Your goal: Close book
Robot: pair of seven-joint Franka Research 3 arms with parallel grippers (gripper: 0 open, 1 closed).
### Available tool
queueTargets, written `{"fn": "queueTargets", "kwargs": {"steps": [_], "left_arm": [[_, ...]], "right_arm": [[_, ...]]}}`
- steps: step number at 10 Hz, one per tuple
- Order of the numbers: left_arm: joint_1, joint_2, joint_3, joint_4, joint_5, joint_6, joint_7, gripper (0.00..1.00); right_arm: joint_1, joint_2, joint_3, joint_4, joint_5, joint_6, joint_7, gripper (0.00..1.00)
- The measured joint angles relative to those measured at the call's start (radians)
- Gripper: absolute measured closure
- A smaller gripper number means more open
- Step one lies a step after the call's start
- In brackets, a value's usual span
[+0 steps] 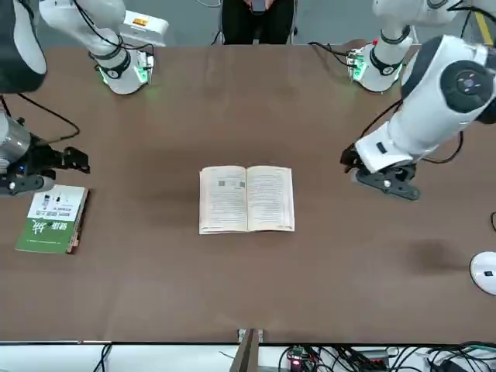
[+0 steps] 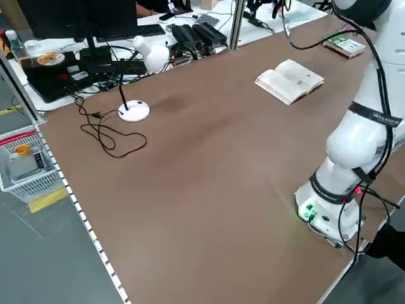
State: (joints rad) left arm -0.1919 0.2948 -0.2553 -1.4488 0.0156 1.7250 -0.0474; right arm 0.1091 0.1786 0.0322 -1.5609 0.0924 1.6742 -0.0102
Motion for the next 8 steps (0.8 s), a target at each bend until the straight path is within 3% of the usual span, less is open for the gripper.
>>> {"fn": "queueTargets", "kwargs": {"steps": [4, 8], "left_arm": [[-0.076, 0.083, -0.001, 0.000, -0.001, 0.073, -0.002, 0.00], [-0.126, 0.150, -0.001, 0.002, -0.001, 0.149, -0.002, 0.00]], "right_arm": [[0.005, 0.055, -0.001, -0.035, 0.114, 0.082, 0.001, 0.65], [0.000, 0.097, -0.006, -0.063, 0.261, 0.119, 0.002, 0.99]]}}
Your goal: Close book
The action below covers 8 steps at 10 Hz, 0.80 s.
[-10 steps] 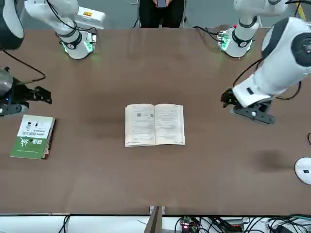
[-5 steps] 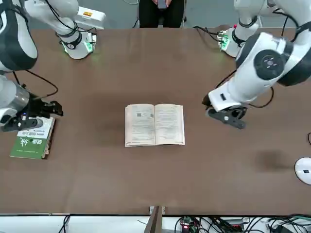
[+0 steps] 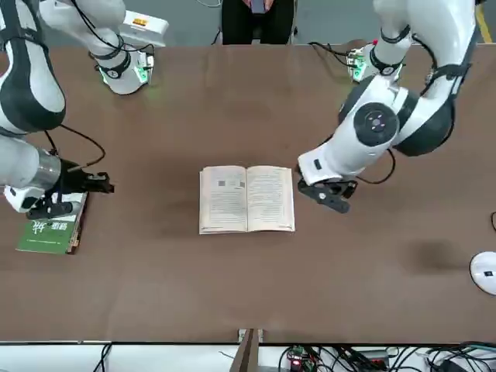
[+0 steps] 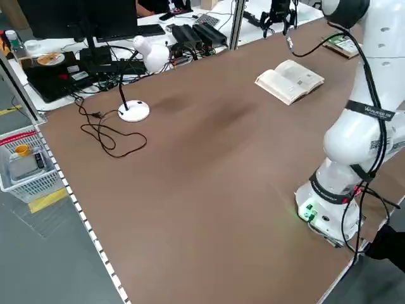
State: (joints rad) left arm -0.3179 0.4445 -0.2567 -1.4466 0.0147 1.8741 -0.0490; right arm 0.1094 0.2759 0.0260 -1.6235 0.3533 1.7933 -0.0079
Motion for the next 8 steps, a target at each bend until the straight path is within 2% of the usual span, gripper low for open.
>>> {"fn": "queueTargets", "kwargs": {"steps": [6, 8], "left_arm": [[-0.036, 0.094, -0.001, 0.002, 0.000, 0.139, 0.013, 0.00], [-0.060, 0.126, -0.001, 0.003, 0.000, 0.198, 0.022, 0.00]], "right_arm": [[-0.005, 0.112, 0.002, -0.024, 0.241, 0.023, -0.002, 0.99], [0.010, 0.143, 0.005, -0.024, 0.280, 0.039, -0.004, 0.99]]}}
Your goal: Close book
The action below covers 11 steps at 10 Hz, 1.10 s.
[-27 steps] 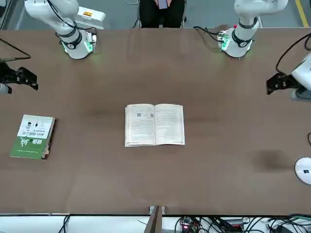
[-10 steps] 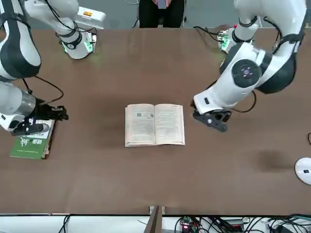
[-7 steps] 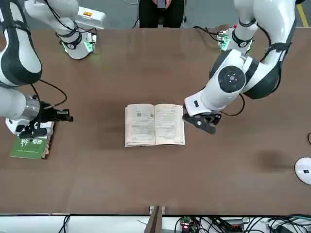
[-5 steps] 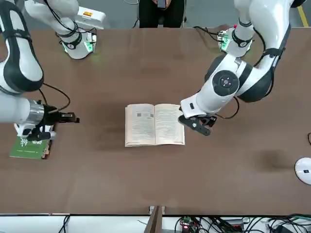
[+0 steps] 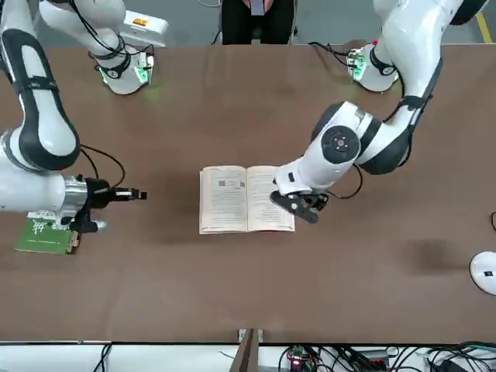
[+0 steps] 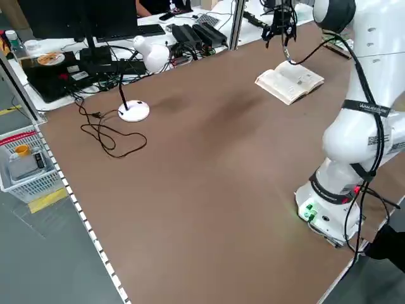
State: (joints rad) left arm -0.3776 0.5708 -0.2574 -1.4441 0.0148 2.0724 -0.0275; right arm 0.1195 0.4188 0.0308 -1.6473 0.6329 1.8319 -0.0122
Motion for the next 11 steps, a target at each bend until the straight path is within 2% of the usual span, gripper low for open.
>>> {"fn": "queueTargets", "kwargs": {"steps": [4, 8, 11], "left_arm": [[-0.013, 0.077, -0.005, 0.004, 0.000, 0.139, 0.072, 0.00], [-0.013, 0.132, -0.031, 0.042, 0.000, 0.179, 0.090, 0.00], [-0.012, 0.158, -0.046, 0.052, -0.007, 0.210, 0.131, 0.00]], "right_arm": [[0.048, 0.035, 0.002, 0.000, 0.018, 0.007, -0.014, 0.99], [0.061, 0.074, 0.002, -0.001, 0.075, 0.023, -0.089, 0.99], [0.094, 0.120, 0.003, -0.002, 0.152, 0.101, -0.102, 0.99]]}}
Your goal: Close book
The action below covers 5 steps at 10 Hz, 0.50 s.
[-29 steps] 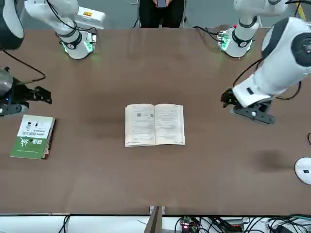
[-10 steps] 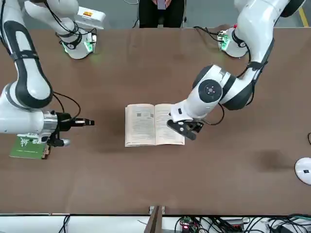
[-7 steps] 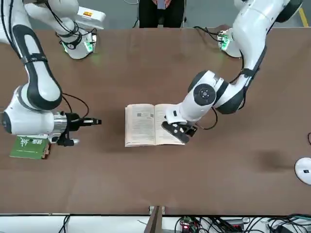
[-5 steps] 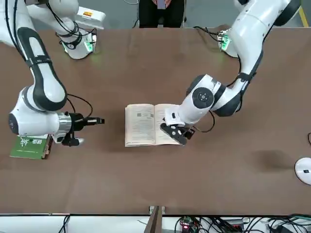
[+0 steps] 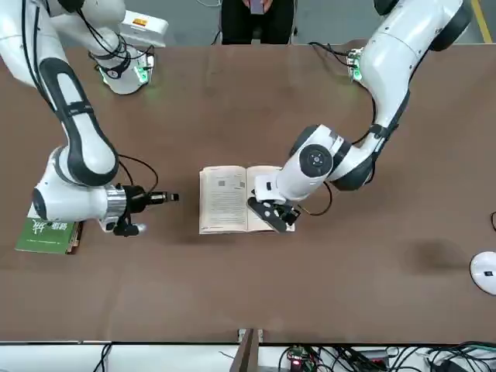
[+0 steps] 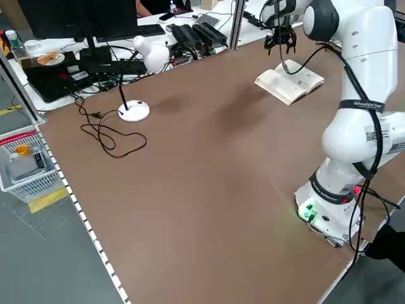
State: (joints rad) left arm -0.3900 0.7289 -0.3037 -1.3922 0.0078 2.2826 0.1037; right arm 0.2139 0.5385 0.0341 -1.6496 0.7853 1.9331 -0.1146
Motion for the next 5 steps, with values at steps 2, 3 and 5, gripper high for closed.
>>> {"fn": "queueTargets", "kwargs": {"steps": [2, 3, 5], "left_arm": [[0.000, 0.021, -0.002, 0.001, -0.025, 0.037, 0.049, 0.00], [0.002, 0.032, -0.002, 0.002, -0.042, 0.056, 0.083, 0.00], [0.007, 0.055, -0.002, 0.004, -0.076, 0.086, 0.146, 0.00]], "right_arm": [[0.029, 0.037, 0.001, -0.001, 0.064, 0.060, -0.022, 0.99], [0.040, 0.056, 0.001, -0.003, 0.085, 0.087, -0.034, 0.99], [0.053, 0.083, 0.001, -0.019, 0.113, 0.132, -0.065, 0.99]]}}
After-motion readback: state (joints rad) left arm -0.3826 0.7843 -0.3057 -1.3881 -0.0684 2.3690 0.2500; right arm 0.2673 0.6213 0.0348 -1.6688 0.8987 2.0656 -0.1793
